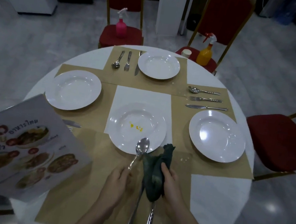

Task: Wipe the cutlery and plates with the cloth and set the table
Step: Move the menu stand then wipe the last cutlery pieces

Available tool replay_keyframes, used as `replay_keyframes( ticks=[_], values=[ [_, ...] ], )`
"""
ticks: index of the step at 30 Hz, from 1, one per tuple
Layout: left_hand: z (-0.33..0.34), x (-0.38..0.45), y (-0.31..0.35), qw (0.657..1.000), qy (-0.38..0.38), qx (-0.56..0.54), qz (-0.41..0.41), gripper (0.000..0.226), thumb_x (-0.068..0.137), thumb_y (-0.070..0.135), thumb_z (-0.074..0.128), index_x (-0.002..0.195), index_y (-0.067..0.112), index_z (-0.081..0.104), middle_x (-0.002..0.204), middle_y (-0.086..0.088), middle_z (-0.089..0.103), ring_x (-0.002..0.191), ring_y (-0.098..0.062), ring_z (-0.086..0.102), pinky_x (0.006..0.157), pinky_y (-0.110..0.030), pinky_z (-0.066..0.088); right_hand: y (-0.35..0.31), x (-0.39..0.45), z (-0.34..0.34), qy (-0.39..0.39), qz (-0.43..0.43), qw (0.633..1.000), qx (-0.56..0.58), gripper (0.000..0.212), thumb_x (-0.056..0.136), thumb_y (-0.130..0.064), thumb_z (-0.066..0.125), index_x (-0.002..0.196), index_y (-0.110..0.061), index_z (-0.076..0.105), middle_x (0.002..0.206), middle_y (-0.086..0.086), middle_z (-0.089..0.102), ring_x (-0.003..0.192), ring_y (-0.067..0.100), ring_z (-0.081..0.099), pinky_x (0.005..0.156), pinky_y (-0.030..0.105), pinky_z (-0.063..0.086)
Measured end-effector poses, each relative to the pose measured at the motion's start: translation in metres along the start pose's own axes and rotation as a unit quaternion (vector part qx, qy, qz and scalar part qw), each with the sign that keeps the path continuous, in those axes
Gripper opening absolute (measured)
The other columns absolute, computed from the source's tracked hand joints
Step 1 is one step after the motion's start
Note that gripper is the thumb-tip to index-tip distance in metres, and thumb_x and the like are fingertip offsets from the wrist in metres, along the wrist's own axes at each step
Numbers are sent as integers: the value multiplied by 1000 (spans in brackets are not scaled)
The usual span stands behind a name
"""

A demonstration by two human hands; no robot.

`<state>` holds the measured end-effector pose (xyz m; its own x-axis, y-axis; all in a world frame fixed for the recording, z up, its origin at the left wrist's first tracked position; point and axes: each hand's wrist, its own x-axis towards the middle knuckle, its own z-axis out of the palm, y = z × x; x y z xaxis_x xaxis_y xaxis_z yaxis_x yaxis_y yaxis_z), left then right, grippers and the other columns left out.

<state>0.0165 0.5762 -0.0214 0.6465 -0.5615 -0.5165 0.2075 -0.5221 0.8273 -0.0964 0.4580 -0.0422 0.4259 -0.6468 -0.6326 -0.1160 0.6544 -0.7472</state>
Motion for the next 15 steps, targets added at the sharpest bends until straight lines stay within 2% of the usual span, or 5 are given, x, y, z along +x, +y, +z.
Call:
replay_keyframes(
  ticks=[3, 6, 8, 10, 15],
  values=[
    [26, -32, -14, 999, -51, -9, -8, 33, 99, 22, 44, 66, 22, 49, 60, 3, 46, 55, -10, 40, 52, -27, 34, 5, -12, -9, -11, 9, 999, 36, 30, 96, -33, 55, 114, -13, 67, 102, 8, 75, 95, 24, 71, 80, 33, 54],
    [50, -54, -18, 997, -62, 42, 30, 27, 101, 15, 40, 78, 9, 54, 71, -18, 56, 65, -23, 51, 66, -44, 44, 11, -24, -17, -31, 12, 998, 54, 32, 95, -32, 57, 112, -8, 68, 105, 13, 74, 99, 27, 70, 82, 33, 55],
    [61, -67, -16, 994, -58, 74, 52, 28, 101, 14, 39, 77, 14, 53, 70, -12, 59, 64, -15, 54, 66, -36, 46, 15, -29, -23, -31, 14, 998, 53, 31, 94, -33, 58, 111, -8, 69, 104, 13, 74, 98, 26, 70, 79, 31, 56],
    [68, -76, -14, 991, -61, 101, 60, 34, 100, 14, 39, 69, 24, 47, 63, -2, 53, 58, -12, 50, 59, -31, 39, 16, -31, -29, -1, 7, 999, 33, 27, 94, -31, 59, 106, -10, 70, 98, 12, 75, 92, 24, 72, 75, 31, 57],
    [72, -89, -10, 985, -80, 140, 56, 33, 98, 11, 41, 66, 17, 46, 62, 1, 53, 59, -17, 50, 61, -29, 38, 7, -16, -41, 133, -46, 988, -63, 19, 93, -27, 61, 107, -15, 65, 92, 1, 73, 86, 18, 69, 79, 34, 55]
  ],
)
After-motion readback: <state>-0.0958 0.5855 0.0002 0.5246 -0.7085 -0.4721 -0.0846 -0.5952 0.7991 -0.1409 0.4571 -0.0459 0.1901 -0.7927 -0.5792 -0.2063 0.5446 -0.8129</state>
